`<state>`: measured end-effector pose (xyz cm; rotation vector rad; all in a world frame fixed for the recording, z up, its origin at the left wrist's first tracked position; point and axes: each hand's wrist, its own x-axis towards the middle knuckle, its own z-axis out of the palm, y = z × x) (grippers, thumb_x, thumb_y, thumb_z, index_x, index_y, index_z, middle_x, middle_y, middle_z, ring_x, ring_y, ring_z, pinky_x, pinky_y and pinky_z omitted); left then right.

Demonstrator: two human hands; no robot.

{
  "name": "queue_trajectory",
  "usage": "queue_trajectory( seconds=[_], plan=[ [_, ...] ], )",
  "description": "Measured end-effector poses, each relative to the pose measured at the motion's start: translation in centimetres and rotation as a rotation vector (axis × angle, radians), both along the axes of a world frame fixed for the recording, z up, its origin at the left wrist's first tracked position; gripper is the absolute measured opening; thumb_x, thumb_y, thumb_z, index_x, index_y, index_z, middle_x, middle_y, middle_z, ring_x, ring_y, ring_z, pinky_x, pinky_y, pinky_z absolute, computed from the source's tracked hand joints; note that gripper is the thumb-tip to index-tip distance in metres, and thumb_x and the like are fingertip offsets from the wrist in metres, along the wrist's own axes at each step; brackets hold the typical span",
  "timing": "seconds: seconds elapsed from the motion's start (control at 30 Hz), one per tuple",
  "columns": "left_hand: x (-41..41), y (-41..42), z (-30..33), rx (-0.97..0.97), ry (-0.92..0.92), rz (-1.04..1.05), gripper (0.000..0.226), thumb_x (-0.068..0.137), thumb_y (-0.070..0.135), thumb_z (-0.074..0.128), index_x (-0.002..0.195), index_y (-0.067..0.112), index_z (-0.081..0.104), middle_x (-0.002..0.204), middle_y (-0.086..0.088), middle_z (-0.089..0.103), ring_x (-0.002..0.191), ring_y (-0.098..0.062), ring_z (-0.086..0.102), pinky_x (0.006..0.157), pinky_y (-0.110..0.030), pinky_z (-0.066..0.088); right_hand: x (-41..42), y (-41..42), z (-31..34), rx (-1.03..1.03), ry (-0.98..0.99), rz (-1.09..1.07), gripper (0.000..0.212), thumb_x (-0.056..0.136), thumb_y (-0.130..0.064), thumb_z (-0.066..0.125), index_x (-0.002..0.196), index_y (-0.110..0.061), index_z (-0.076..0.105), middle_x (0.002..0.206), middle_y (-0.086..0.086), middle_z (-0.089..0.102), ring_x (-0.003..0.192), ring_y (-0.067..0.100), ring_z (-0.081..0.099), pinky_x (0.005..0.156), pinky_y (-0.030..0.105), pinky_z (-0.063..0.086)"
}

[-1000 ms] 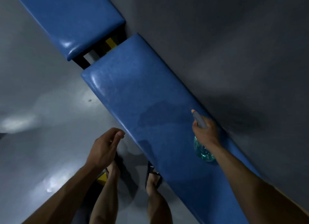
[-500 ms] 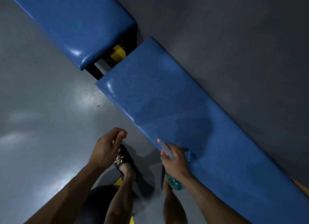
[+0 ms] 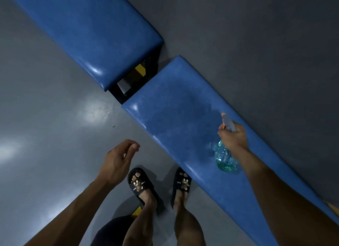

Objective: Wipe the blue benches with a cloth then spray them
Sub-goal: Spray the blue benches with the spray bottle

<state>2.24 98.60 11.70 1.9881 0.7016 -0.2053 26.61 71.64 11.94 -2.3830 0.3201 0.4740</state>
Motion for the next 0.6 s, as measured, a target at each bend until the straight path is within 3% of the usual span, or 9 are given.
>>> queue_trajectory(
  seconds=[0.07,0.17,0.3,0.33,0.4,0.47,0.53,0.6],
  plan=[
    [0.0,0.5,-0.2,-0.006,0.004,-0.003,0.033,0.099,0.05,0.038,0.099,0.029,0.064,0.095,0.014,0.069,0.091,0.002,0.062,0.073,-0.014,0.043,-0.9,1.0,0.3,-0.035,0.014,0.099,0.019,0.084,-0.009,0.06,0.084,-0.028,0.067,0.067,-0.001,0.057,0.061,0.018,0.053,0.056,0.024,0.041],
    [0.1,1.1,-0.3,-0.012,0.017,0.016,0.035,0.098,0.051,0.037,0.098,0.029,0.063,0.094,0.014,0.068,0.09,0.0,0.062,0.073,-0.017,0.043,-4.7,2.5,0.4,0.074,0.147,0.3,0.029,0.082,0.001,0.061,0.098,-0.02,0.072,0.08,-0.001,0.063,0.067,0.008,0.055,0.062,0.013,0.043],
    [0.6,2.3,-0.2,-0.015,0.019,0.05,0.032,0.1,0.048,0.039,0.1,0.028,0.064,0.097,0.013,0.068,0.092,-0.004,0.063,0.074,-0.021,0.044,-10.0,3.9,-0.7,0.13,0.332,0.58,0.051,0.071,-0.015,0.051,0.107,-0.049,0.06,0.088,-0.018,0.064,0.081,-0.004,0.059,0.077,0.015,0.047],
    [0.9,2.7,-0.2,-0.016,0.024,0.058,0.03,0.102,0.046,0.04,0.1,0.028,0.064,0.097,0.013,0.069,0.092,-0.004,0.063,0.074,-0.02,0.044,-11.0,4.2,-1.0,0.104,0.362,0.614,0.046,0.07,-0.017,0.051,0.1,-0.051,0.059,0.087,-0.019,0.063,0.081,-0.002,0.06,0.076,0.018,0.048],
    [1.4,3.4,0.1,-0.013,0.037,0.08,0.029,0.103,0.045,0.04,0.1,0.029,0.064,0.097,0.014,0.069,0.093,-0.002,0.063,0.074,-0.017,0.043,-12.4,5.0,-1.3,0.081,0.398,0.587,0.021,0.076,-0.018,0.055,0.086,-0.036,0.059,0.081,-0.011,0.062,0.075,0.005,0.059,0.071,0.029,0.05],
    [2.1,4.0,0.4,-0.015,0.052,0.098,0.028,0.103,0.043,0.041,0.101,0.028,0.064,0.098,0.013,0.069,0.093,-0.002,0.062,0.074,-0.015,0.042,-12.8,5.8,-1.5,0.043,0.357,0.518,0.005,0.08,-0.023,0.057,0.085,-0.025,0.057,0.076,-0.005,0.06,0.073,0.011,0.059,0.069,0.034,0.051],
    [2.7,4.3,0.6,-0.012,0.058,0.103,0.027,0.102,0.04,0.042,0.102,0.026,0.065,0.098,0.013,0.069,0.095,0.0,0.062,0.075,-0.015,0.042,-11.8,6.3,-1.6,0.056,0.322,0.414,0.007,0.08,-0.028,0.057,0.085,-0.024,0.058,0.075,-0.004,0.06,0.072,0.014,0.06,0.069,0.038,0.052],
    [3.3,4.4,0.9,-0.013,0.064,0.114,0.028,0.102,0.041,0.041,0.103,0.026,0.065,0.099,0.014,0.068,0.095,0.001,0.061,0.075,-0.014,0.042,-9.2,6.7,-1.5,0.117,0.302,0.328,0.004,0.081,-0.02,0.059,0.081,-0.024,0.059,0.075,-0.006,0.061,0.07,0.013,0.06,0.071,0.037,0.053]
  ],
)
